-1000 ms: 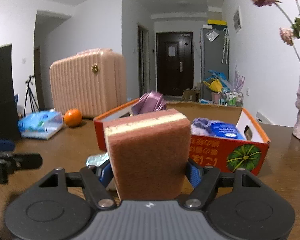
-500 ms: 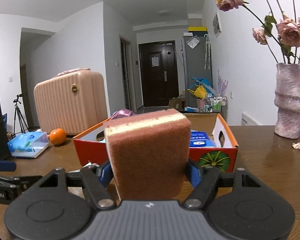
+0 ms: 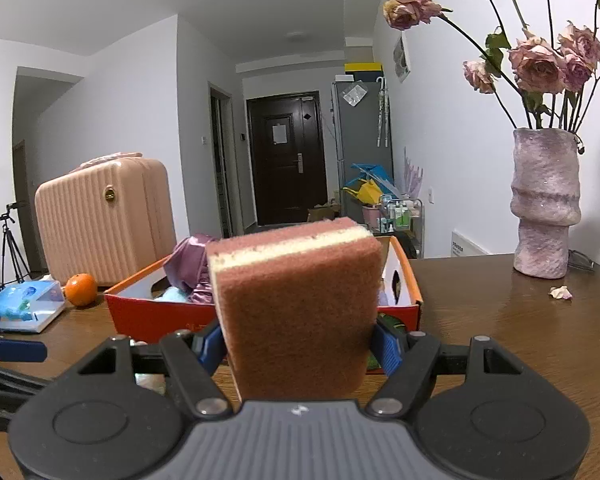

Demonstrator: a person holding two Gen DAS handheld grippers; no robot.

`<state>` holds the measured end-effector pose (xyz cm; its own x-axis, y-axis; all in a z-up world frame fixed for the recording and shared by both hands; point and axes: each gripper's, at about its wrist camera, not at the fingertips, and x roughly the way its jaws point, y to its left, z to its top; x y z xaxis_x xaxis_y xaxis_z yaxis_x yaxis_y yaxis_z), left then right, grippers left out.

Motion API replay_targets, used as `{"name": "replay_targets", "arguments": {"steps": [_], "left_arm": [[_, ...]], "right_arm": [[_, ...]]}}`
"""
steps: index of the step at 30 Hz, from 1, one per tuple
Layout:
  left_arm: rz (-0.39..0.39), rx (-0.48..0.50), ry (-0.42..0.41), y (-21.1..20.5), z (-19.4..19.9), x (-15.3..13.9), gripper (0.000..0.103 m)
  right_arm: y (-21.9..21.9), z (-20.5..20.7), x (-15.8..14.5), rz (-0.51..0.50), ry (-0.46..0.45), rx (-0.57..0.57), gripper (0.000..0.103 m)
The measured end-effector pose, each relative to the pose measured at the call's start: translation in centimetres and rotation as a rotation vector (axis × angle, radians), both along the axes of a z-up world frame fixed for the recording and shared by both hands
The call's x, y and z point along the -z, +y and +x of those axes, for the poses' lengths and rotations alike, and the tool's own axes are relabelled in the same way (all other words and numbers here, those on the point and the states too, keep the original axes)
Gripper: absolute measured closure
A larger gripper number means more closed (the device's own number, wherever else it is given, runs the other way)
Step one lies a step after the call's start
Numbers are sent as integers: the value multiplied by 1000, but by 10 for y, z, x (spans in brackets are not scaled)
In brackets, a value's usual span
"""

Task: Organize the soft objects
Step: 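Close the left tool on the clear plastic bag while the right tool holds the sponge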

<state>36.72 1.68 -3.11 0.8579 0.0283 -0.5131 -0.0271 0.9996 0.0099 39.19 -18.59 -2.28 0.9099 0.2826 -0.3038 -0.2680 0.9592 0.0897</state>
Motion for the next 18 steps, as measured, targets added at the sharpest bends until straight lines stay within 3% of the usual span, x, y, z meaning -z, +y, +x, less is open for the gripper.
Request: {"name": "replay_targets", "arguments": {"steps": [12,18], "left_arm": [[25,6,26,-16,28,9,0],[29,1,57,-18,37,14,9]], "right_arm": [[-2,2,3,-12,5,14,31],[-2,1,3,-13,3,15,31]]}}
